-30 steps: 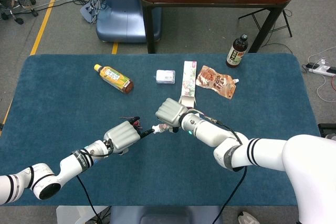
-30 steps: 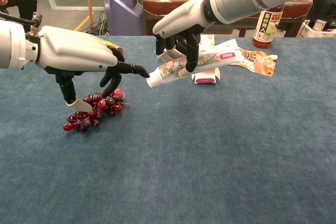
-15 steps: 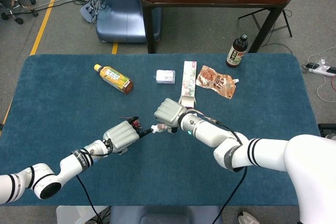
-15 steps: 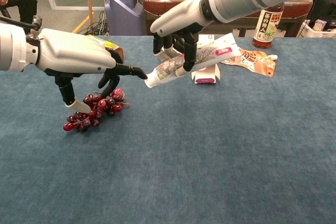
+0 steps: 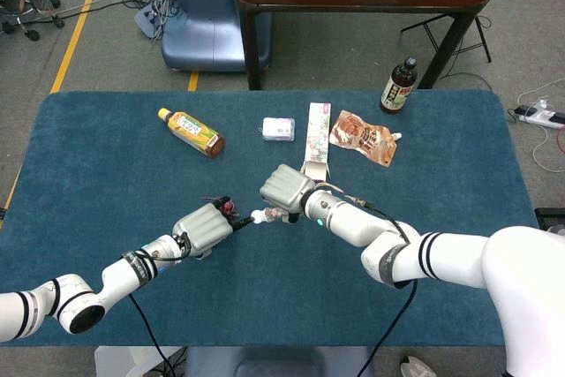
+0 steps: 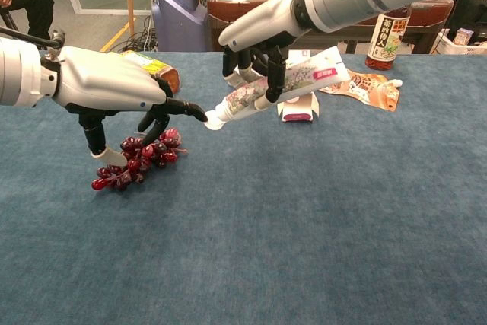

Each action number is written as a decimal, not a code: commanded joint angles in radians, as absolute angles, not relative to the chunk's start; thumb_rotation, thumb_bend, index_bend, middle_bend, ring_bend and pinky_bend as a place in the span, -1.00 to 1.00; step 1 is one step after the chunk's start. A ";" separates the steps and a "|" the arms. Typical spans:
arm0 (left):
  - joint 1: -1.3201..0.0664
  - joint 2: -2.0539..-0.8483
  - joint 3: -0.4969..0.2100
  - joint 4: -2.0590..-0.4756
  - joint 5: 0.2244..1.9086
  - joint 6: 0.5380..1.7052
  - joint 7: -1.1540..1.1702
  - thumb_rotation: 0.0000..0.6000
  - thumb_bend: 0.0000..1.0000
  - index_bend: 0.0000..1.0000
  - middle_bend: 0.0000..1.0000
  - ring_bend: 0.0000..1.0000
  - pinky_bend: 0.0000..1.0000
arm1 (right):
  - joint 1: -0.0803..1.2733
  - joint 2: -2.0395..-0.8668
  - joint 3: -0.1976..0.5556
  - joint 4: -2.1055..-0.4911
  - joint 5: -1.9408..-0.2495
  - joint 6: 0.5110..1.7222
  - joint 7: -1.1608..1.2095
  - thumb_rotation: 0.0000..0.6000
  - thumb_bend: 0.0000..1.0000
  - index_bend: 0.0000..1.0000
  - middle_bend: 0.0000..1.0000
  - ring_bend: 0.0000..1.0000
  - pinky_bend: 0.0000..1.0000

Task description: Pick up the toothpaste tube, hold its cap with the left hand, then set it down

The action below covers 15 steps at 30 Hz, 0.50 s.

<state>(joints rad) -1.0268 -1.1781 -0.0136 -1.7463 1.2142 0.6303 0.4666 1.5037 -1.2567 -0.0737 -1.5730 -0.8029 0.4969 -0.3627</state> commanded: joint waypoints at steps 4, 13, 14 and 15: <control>-1.031 -1.181 -0.011 -1.744 1.205 0.633 0.469 1.00 -0.56 -0.96 -0.06 -0.19 -0.91 | 1.495 -1.256 -0.067 -1.570 -0.814 0.495 -0.355 1.00 0.93 0.62 0.42 0.18 -0.23; -1.037 -1.186 -0.005 -1.739 1.199 0.634 0.465 1.00 -0.56 -0.96 -0.06 -0.19 -0.91 | 1.473 -1.249 -0.039 -1.575 -0.846 0.494 -0.322 1.00 0.93 0.62 0.42 0.18 -0.23; -1.037 -1.186 -0.005 -1.739 1.199 0.635 0.465 1.00 -0.56 -0.97 -0.06 -0.19 -0.91 | 1.470 -1.246 -0.035 -1.577 -0.849 0.495 -0.317 1.00 0.93 0.62 0.42 0.18 -0.23; -1.037 -1.186 -0.005 -1.739 1.199 0.636 0.464 1.00 -0.56 -0.97 -0.06 -0.19 -0.91 | 1.467 -1.244 -0.031 -1.579 -0.852 0.496 -0.313 1.00 0.93 0.62 0.42 0.18 -0.23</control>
<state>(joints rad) -1.0369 -1.1861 -0.0051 -1.7392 1.1992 0.6364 0.4636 1.4700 -1.2466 -0.0345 -1.5767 -0.8489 0.4953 -0.3157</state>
